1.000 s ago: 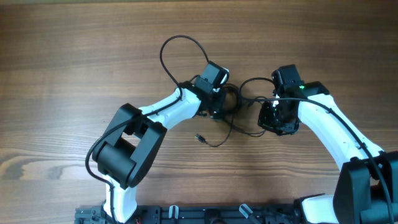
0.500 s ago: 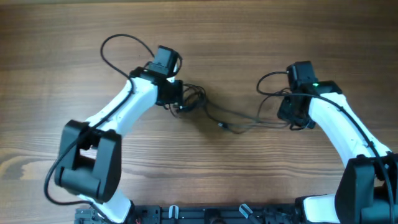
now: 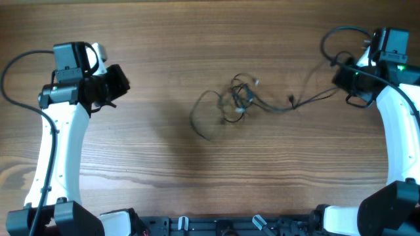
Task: Untangle cables
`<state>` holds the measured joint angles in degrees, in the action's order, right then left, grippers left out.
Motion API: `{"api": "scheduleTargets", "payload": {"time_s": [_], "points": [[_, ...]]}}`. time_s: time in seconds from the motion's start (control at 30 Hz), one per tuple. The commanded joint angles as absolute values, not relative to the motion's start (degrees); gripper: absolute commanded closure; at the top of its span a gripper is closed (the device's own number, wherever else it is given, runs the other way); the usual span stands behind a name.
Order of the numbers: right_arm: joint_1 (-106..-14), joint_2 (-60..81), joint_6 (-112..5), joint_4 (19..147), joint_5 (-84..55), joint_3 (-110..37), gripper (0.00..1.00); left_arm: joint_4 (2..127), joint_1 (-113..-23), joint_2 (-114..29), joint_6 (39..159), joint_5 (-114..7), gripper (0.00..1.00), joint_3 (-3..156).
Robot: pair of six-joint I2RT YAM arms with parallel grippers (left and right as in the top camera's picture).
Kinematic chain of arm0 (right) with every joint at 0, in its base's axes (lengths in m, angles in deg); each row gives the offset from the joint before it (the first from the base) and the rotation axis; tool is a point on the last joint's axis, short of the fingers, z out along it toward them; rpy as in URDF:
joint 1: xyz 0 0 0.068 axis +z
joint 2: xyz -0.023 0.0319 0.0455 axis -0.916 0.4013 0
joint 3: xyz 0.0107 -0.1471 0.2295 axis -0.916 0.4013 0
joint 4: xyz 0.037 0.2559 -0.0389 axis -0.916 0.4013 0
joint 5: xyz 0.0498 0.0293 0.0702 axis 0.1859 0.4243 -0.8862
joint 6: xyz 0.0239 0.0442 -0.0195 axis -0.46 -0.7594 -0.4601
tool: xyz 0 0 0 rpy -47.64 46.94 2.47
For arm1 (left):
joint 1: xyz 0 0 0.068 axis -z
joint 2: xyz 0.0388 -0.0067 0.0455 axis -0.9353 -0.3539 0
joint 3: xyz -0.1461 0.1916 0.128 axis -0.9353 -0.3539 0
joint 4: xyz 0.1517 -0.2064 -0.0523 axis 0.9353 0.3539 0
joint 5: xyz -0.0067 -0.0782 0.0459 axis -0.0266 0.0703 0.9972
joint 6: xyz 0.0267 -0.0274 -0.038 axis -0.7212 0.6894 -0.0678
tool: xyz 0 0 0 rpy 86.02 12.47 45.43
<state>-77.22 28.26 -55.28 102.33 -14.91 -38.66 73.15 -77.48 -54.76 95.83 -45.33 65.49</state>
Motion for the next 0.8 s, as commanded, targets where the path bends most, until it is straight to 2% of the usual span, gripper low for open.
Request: {"api": "scheduleTargets", "payload": {"time_s": [0.0, 0.03, 0.07, 0.1, 0.13, 0.17, 0.3, 0.37, 0.47, 0.67, 0.77], "points": [[-75.25, 27.17, -35.18, 106.95, -38.95, -39.60, 0.87, 72.95, -73.55, -54.37, 96.52, -56.52, 0.96, 65.30], [-74.07, 27.17, -35.00, 109.13, -38.80, -39.60, 0.86, 72.91, -71.91, -54.37, 96.52, -56.48, 0.96, 65.30], [-73.13, 27.17, -35.11, 110.05, -37.57, -39.60, 0.80, 72.78, -70.38, -54.41, 96.42, -55.89, 0.96, 65.30], [-72.28, 27.17, -35.79, 110.44, -35.19, -39.60, 0.55, 72.71, -68.96, -54.41, 96.28, -54.84, 0.93, 65.30], [-71.03, 27.17, -38.37, 110.42, -32.52, -39.60, 0.41, 72.71, -67.12, -54.50, 96.28, -52.48, 0.92, 65.30], [-69.98, 27.17, -38.56, 110.03, -32.41, -39.60, 0.37, 72.71, -65.31, -54.72, 96.31, -49.97, 0.90, 65.30], [-64.74, 28.00, -41.75, 104.59, -30.34, -39.56, 0.35, 71.99, -59.78, -57.34, 96.33, -47.72, 0.87, 65.30], [-62.92, 28.77, -41.32, 102.27, -29.99, -39.49, 0.35, 70.83, -57.44, -59.59, 96.33, -47.74, 0.75, 65.30], [-61.41, 31.02, -46.59, 100.54, -24.04, -39.45, 0.35, 67.99, -52.78, -63.44, 96.33, -48.00, 0.49, 65.30], [-61.41, 39.04, -47.04, 104.08, -23.43, -39.38, 0.35, 63.07, -43.80, -69.45, 96.35, -48.57, 0.37, 65.30], [-61.41, 43.04, -43.50, 104.37, -23.43, -39.23, 0.35, 60.93, -40.50, -71.88, 96.35, -48.57, 0.36, 65.30]]}}
